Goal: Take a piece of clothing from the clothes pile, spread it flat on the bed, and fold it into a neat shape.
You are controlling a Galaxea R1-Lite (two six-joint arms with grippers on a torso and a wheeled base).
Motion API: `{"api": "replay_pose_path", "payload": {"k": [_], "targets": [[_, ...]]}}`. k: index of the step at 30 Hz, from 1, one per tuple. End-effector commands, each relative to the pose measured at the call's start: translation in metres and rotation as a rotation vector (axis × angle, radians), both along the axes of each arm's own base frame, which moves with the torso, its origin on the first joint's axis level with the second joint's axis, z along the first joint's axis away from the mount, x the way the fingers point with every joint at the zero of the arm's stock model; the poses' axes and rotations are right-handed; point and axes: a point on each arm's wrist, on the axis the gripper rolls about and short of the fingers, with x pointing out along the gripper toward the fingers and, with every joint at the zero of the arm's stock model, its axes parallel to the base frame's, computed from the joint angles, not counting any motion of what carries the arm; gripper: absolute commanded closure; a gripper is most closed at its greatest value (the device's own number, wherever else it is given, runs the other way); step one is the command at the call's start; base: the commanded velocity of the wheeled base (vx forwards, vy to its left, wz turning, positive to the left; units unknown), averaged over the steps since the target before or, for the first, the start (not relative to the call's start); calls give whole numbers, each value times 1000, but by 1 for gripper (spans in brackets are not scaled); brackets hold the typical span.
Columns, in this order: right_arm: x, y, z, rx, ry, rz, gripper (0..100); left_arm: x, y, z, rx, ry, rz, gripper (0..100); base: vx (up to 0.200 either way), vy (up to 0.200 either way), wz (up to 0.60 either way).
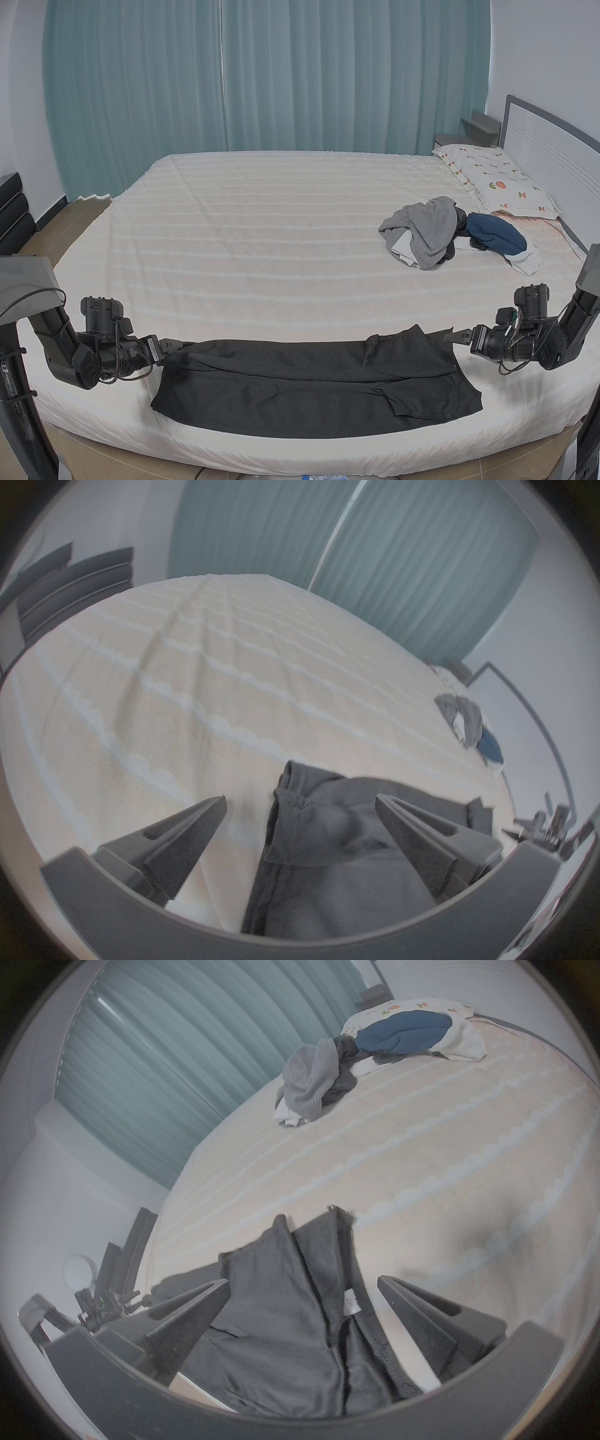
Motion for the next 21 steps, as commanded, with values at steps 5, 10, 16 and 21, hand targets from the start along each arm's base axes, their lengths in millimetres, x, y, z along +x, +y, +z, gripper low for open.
{"api": "replay_pose_path", "payload": {"k": [5, 10, 16, 21], "targets": [[10, 7, 7, 139, 14, -88, 0, 11, 0, 21, -81, -75, 58, 0, 0, 0, 0], [9, 8, 2, 228, 78, -146, 0, 13, -3, 7, -153, -10, 109, 0, 0, 0, 0], [4, 7, 0, 236, 101, -173, 0, -1, -5, 0, -170, 49, 126, 0, 0, 0, 0], [-2, 8, 17, 238, 70, -174, 0, -4, -8, -2, -190, 78, 162, 0, 0, 0, 0]]}}
